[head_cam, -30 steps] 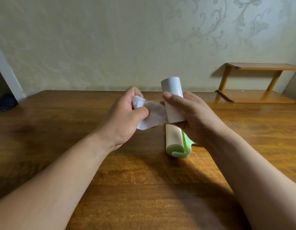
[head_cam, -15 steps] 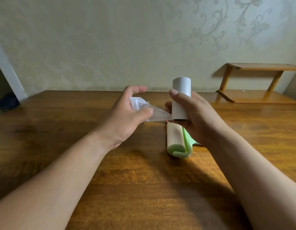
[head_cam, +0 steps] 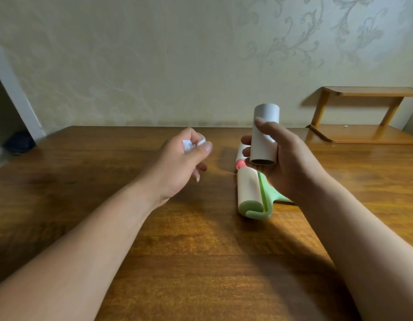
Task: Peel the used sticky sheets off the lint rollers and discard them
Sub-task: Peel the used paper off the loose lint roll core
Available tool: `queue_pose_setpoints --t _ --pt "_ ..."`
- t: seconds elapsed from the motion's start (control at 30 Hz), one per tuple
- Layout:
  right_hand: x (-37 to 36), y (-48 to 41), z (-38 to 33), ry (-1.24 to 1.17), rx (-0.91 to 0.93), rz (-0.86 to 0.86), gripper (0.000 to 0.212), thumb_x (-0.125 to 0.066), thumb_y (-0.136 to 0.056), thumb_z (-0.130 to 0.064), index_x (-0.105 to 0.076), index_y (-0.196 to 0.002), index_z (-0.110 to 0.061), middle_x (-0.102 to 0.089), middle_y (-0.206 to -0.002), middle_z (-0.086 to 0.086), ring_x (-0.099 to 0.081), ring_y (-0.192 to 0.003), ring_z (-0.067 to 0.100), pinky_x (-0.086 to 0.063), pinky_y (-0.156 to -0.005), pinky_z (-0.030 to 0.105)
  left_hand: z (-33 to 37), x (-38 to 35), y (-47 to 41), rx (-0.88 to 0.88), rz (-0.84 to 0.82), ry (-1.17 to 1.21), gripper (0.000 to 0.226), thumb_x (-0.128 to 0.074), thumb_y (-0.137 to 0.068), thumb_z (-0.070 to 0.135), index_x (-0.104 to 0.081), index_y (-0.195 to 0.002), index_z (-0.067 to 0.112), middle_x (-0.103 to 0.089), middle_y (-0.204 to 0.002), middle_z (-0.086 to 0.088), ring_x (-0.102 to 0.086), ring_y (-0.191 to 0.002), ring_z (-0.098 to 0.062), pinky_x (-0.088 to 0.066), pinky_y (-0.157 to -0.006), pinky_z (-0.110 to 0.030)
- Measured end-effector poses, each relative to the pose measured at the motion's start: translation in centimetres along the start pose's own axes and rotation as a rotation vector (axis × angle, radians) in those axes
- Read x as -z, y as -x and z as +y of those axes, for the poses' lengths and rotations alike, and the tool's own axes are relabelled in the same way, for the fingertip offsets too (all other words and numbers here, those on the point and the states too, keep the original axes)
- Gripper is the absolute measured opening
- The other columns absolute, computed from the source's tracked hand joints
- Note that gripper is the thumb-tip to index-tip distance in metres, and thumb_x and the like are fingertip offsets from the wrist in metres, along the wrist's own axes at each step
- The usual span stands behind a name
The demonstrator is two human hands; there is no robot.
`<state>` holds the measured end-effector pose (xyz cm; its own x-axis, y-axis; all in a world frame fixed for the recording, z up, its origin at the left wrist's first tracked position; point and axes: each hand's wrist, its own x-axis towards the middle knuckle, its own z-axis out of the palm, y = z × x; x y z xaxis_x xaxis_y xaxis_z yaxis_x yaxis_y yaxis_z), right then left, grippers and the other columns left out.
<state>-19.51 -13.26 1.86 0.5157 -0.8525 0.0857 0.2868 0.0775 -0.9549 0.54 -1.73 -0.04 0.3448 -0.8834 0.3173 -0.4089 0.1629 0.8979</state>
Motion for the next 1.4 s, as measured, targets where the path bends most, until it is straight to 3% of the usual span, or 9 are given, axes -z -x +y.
queue_pose_setpoints --t 0.4,0.47,0.6,0.7,0.83,0.97,1.17,1.27,1.4 --pt "-0.6 0.5 0.8 0.111 0.023 -0.079 0.032 -0.067 -0.101 -0.048 -0.069 -0.118 -0.020 -0.082 -0.106 0.009 -0.081 -0.105 0.030 -0.068 -0.085 0.040 -0.2 1.6 -0.9 0.159 0.074 0.170 0.023 -0.036 -0.113 0.008 -0.040 -0.134 0.016 -0.082 -0.110 -0.017 -0.082 -0.070 -0.034 -0.053 -0.045 -0.028" --pt "-0.8 0.9 0.9 0.332 0.098 -0.087 0.036 -0.066 -0.100 -0.059 -0.073 -0.112 -0.026 -0.079 -0.107 0.004 -0.077 -0.104 0.023 -0.065 -0.091 0.041 -0.6 1.8 -1.1 0.198 0.042 0.139 0.019 -0.042 -0.116 0.015 -0.046 -0.134 0.018 -0.081 -0.117 -0.010 -0.084 -0.083 -0.031 -0.060 -0.055 -0.029" --pt "-2.1 2.1 2.1 0.849 0.314 -0.230 0.048 -0.072 -0.094 -0.067 -0.065 -0.117 -0.026 -0.074 -0.092 -0.008 -0.071 -0.078 0.002 -0.055 -0.066 0.018 -2.2 1.9 -1.8 0.169 0.134 -0.048 0.009 -0.061 -0.115 0.028 -0.066 -0.113 0.021 -0.071 -0.109 -0.006 -0.071 -0.087 -0.019 -0.062 -0.068 -0.028" --pt "-3.8 2.6 3.1 1.190 0.323 -0.274 0.064 -0.068 -0.082 -0.080 -0.055 -0.127 -0.036 -0.071 -0.100 -0.014 -0.069 -0.084 0.003 -0.061 -0.070 0.032 -3.3 2.7 -2.3 0.134 0.251 -0.111 0.012 -0.067 -0.111 0.025 -0.072 -0.103 0.018 -0.069 -0.100 -0.001 -0.064 -0.080 -0.013 -0.057 -0.074 -0.025" --pt "-5.2 2.6 2.9 1.519 0.439 -0.267 0.052 -0.052 -0.096 -0.076 -0.065 -0.130 -0.038 -0.073 -0.097 -0.012 -0.064 -0.084 0.014 -0.051 -0.072 0.038 -3.6 3.0 -2.4 0.181 0.253 -0.024 0.009 -0.058 -0.112 0.017 -0.064 -0.107 0.022 -0.082 -0.109 -0.004 -0.080 -0.104 -0.023 -0.065 -0.093 -0.046" --pt "-5.6 2.6 2.8 1.670 0.422 -0.360 0.061 -0.044 -0.099 -0.080 -0.059 -0.143 -0.041 -0.076 -0.114 -0.009 -0.062 -0.095 0.018 -0.044 -0.078 0.040 -3.5 2.7 -2.6 0.219 0.247 0.051 0.008 -0.053 -0.109 0.013 -0.051 -0.108 0.022 -0.084 -0.111 -0.011 -0.086 -0.093 -0.024 -0.068 -0.072 -0.038" --pt "-5.1 2.2 2.6 1.464 0.355 -0.255 0.083 -0.040 -0.084 -0.094 -0.051 -0.147 -0.042 -0.071 -0.121 -0.018 -0.065 -0.111 0.015 -0.048 -0.087 0.038 -2.4 3.5 -2.9 0.180 0.292 0.155 0.033 -0.051 -0.115 0.017 -0.045 -0.147 0.026 -0.084 -0.114 0.000 -0.086 -0.096 -0.015 -0.066 -0.076 -0.032" --pt "-5.0 1.6 2.3 1.267 0.530 -0.107 0.071 -0.063 -0.087 -0.077 -0.051 -0.148 -0.044 -0.066 -0.114 -0.021 -0.067 -0.101 0.004 -0.055 -0.082 0.028 -1.2 2.8 -2.4 0.115 0.237 0.271 0.024 -0.050 -0.118 0.020 -0.065 -0.135 0.013 -0.085 -0.117 -0.005 -0.084 -0.106 -0.020 -0.065 -0.099 -0.045" --pt "-5.3 1.1 3.0 1.004 0.651 -0.059 0.044 -0.078 -0.097 -0.045 -0.064 -0.136 -0.030 -0.072 -0.109 -0.019 -0.066 -0.087 -0.003 -0.049 -0.070 0.006 0.3 0.1 -1.1 0.038 0.067 0.338 0.033 -0.046 -0.120 0.036 -0.075 -0.121 0.019 -0.085 -0.105 0.005 -0.081 -0.104 -0.011 -0.066 -0.088 -0.030"
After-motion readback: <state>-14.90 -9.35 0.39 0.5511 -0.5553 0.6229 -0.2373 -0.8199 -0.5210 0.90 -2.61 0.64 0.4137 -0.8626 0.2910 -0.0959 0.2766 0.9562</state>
